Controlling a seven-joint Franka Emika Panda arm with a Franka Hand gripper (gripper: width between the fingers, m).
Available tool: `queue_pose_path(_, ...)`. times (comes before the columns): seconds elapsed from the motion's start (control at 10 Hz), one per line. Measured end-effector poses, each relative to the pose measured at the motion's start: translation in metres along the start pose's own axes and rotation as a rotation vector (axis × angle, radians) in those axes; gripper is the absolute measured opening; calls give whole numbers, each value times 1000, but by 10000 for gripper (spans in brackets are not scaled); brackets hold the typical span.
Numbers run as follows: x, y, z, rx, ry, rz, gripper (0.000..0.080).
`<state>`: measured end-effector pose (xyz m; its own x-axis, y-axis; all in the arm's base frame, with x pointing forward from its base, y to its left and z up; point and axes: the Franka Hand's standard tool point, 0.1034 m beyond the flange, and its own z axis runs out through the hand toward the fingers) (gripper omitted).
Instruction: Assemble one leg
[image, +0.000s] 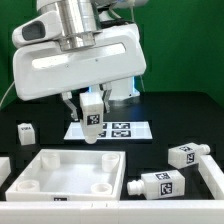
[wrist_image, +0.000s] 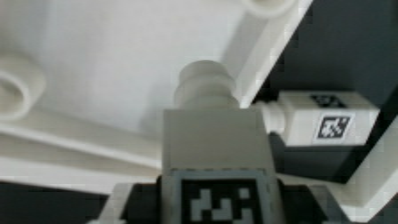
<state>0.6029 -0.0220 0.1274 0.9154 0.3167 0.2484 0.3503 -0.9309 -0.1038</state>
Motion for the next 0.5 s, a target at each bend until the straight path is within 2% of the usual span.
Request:
queue_pose_path(0.1, 4, 5, -1, -26, 23, -24, 278)
queue_pose_path(0.3, 2, 6, 0, -27, 24, -21, 278)
queue_pose_path(0.4, 2, 19, -3, -82, 82, -44, 278)
queue_pose_path(0.5, -4, 27, -3, -119, 105, -57, 278)
